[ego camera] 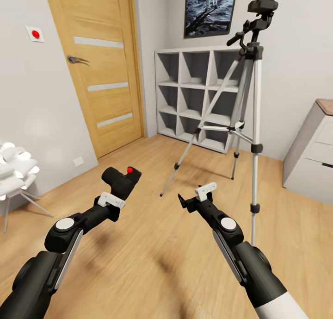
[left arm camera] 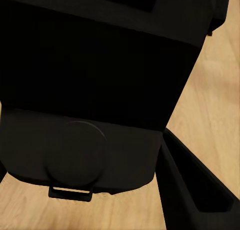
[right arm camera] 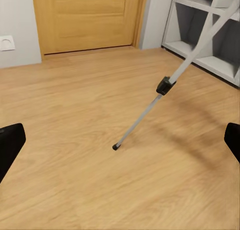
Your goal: Attach the digital camera to the camera tripod in the bedroom.
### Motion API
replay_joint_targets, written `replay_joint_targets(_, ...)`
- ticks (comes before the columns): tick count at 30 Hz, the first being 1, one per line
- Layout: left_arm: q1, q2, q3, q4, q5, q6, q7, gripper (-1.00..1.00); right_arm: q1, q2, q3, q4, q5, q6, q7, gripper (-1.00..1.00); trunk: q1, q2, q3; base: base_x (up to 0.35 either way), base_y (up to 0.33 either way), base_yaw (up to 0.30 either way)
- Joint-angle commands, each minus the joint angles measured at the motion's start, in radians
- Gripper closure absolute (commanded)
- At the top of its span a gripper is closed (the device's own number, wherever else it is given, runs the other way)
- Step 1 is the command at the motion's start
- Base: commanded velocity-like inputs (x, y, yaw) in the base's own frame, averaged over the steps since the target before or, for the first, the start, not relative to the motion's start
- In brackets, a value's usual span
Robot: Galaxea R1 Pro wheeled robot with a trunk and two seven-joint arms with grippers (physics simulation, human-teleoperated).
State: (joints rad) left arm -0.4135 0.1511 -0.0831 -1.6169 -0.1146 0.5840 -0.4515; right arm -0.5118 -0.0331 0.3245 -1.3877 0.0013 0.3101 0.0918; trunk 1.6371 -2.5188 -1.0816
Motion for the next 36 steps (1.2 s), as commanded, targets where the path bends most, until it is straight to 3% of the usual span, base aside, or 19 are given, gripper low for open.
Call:
replay_joint_targets(1, -0.001, 0.001, 0.000, -0.002, -0.013, 0.002, -0.009, 1.00, -0.001, -0.001, 0.001, -0.002, 0.000, 0.005, 0.002, -1.00, -0.001, 0.000, 0.003, 0.000, 0.000, 0.000)
replay_joint_targets(36, -0.001, 0.004, 0.007, -0.001, -0.013, 0.003, -0.007, 1.00, -0.001, -0.001, 0.016, -0.001, -0.007, 0.004, 0.003, -1.00, -0.016, 0.008, 0.138, 0.000, 0.000, 0.000)
